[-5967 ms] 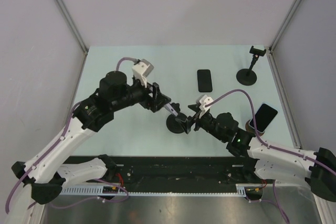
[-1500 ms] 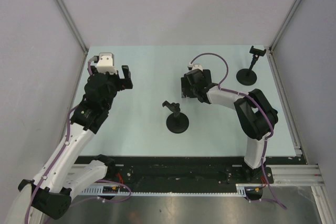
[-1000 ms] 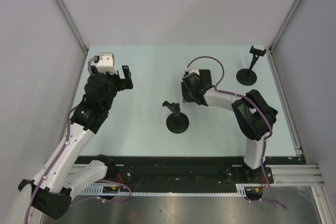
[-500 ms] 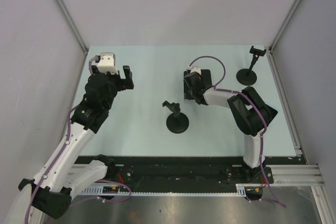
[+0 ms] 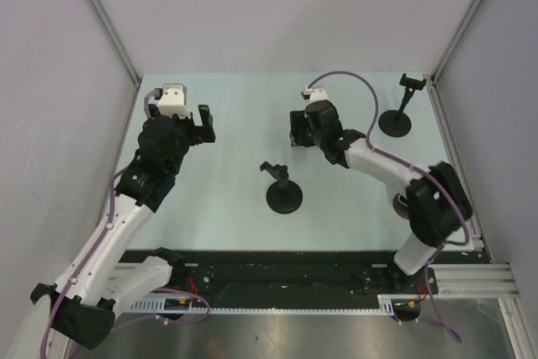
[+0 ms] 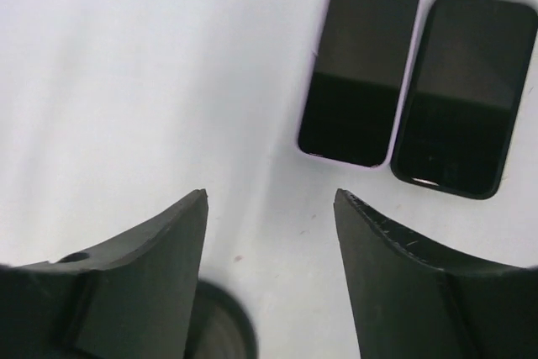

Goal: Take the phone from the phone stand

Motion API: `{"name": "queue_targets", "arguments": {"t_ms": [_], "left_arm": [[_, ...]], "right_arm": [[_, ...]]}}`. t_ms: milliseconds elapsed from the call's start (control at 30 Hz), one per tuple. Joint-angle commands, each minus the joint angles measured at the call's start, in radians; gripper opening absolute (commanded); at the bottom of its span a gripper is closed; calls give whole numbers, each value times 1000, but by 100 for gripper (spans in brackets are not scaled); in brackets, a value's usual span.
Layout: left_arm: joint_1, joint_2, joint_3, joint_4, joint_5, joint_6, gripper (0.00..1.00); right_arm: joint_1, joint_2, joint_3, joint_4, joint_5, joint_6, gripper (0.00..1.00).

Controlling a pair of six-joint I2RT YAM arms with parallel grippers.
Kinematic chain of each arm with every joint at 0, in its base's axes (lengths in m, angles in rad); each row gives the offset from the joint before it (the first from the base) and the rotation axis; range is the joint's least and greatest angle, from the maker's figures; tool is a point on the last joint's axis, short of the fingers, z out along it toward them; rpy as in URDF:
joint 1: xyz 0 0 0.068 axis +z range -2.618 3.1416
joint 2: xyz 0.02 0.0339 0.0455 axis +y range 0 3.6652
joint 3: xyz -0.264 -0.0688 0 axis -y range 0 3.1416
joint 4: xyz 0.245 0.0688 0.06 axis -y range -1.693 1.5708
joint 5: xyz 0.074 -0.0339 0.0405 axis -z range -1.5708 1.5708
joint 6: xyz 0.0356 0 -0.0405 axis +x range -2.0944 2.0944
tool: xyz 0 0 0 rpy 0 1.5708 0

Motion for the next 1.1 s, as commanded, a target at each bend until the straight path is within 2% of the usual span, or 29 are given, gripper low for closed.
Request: {"name": "queue_targets", "arguments": {"t_ms": [0, 200, 267, 367, 433, 567, 667, 733, 1067], "left_arm": [[7, -5, -3, 36, 25, -10, 100], [7, -8, -3, 37, 26, -12, 100], [7, -6, -5, 36, 25, -12, 100], [7, -3, -5, 36, 28, -13, 100], [7, -3, -3, 36, 33, -15, 100], [7, -3, -5, 37, 37, -18, 100], [7, -2, -5, 36, 37, -19, 100], [7, -3, -7, 37, 37, -18, 100], [7, -5, -7, 37, 37, -19, 100]], "right_arm": [[20, -254, 19, -56, -56, -37, 71], [60, -451, 22, -217, -132, -34, 83], [89, -493, 22, -278, -132, -28, 84], [170, -561, 24, -338, -115, -7, 86], [221, -593, 22, -371, -52, 31, 88], [417, -593, 22, -392, 174, 73, 91], [476, -555, 22, -407, 291, 110, 94], [508, -524, 22, -421, 324, 131, 98], [566, -407, 21, -440, 425, 136, 96]]}}
